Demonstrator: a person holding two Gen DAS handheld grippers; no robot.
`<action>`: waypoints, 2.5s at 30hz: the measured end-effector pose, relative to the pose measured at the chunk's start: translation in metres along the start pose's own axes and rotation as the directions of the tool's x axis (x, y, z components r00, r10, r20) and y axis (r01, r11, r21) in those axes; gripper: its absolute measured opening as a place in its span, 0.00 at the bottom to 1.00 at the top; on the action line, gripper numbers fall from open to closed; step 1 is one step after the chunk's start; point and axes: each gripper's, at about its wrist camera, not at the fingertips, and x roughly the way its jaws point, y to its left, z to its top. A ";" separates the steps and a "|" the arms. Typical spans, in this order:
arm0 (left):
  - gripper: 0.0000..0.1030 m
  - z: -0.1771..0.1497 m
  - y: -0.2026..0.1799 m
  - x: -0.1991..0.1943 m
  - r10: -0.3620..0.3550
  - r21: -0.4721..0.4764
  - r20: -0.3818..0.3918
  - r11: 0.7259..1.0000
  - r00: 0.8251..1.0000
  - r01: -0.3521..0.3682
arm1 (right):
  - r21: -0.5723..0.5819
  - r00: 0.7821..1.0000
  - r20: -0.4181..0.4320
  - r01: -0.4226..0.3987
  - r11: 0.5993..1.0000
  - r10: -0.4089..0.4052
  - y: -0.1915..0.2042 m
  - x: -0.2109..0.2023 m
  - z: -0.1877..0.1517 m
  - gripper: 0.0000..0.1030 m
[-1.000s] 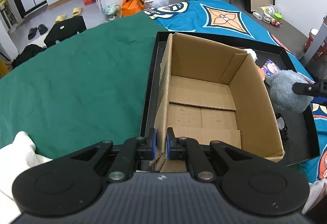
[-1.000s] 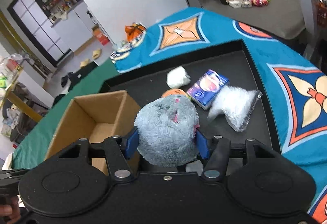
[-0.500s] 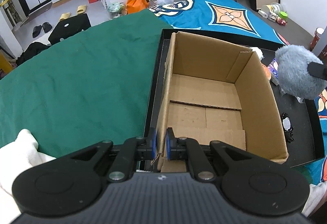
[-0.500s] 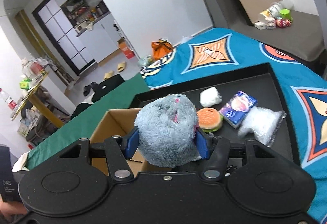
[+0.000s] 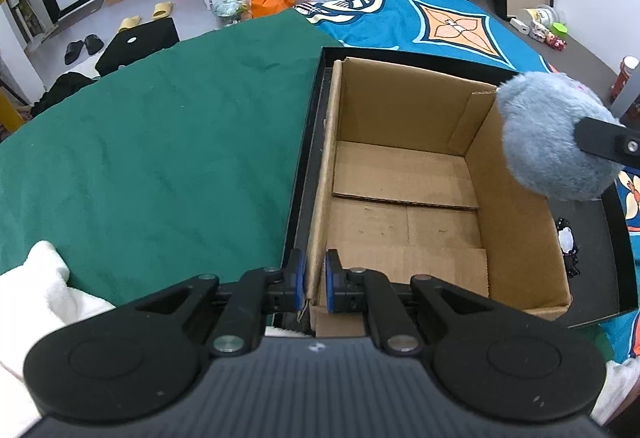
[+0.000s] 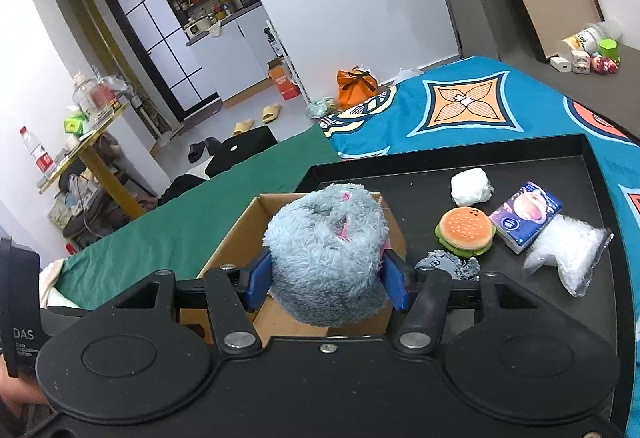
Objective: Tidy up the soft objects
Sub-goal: 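Lower the grey plush into the cardboard box and open the right tool, then move the right tool over the black heart plush and grasp it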
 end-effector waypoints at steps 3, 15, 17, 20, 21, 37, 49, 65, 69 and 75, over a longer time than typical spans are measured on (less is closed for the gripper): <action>0.09 0.001 0.004 0.002 -0.018 -0.017 -0.004 1.000 1.000 0.018 | -0.020 1.000 -0.023 0.013 1.000 -0.013 0.004 0.007 -0.001 0.59; 0.14 0.002 0.006 0.003 -0.067 -0.042 -0.005 0.997 0.998 0.066 | 0.037 0.991 -0.116 0.066 0.997 -0.061 0.029 0.019 0.024 0.80; 0.16 0.002 0.008 0.006 -0.080 -0.038 -0.003 0.996 0.997 0.079 | 0.049 0.990 -0.120 0.077 0.996 -0.071 0.031 0.025 0.033 0.80; 0.18 0.003 0.015 0.009 -0.105 -0.067 0.007 0.992 0.994 0.105 | 0.042 0.990 -0.115 0.089 0.995 -0.083 0.031 0.030 0.043 0.80; 0.21 0.003 0.016 0.010 -0.112 -0.073 0.006 0.991 0.994 0.112 | 0.039 0.989 -0.116 0.095 0.995 -0.090 0.029 0.031 0.044 0.80; 0.60 -0.006 0.009 -0.008 -0.046 -0.050 0.032 0.998 0.998 0.047 | 0.191 0.969 -0.165 0.215 0.958 -0.185 -0.035 0.001 0.022 0.88; 0.70 -0.005 -0.011 -0.019 0.052 -0.017 0.038 0.999 0.998 -0.051 | 0.206 0.919 -0.271 0.346 0.915 -0.286 -0.074 0.006 -0.014 0.88; 0.71 0.000 -0.044 -0.014 0.119 0.045 0.002 0.992 0.993 -0.119 | 0.197 0.903 -0.364 0.316 0.928 -0.230 -0.105 0.032 -0.037 0.87; 0.78 0.005 -0.054 -0.012 0.141 0.070 -0.004 0.988 0.990 -0.140 | 0.150 0.899 -0.362 0.317 0.936 -0.246 -0.102 0.038 -0.038 0.83; 0.79 0.008 -0.057 -0.011 0.169 0.055 -0.019 0.984 0.985 -0.168 | 0.067 0.888 -0.391 0.290 0.955 -0.242 -0.094 0.052 -0.045 0.59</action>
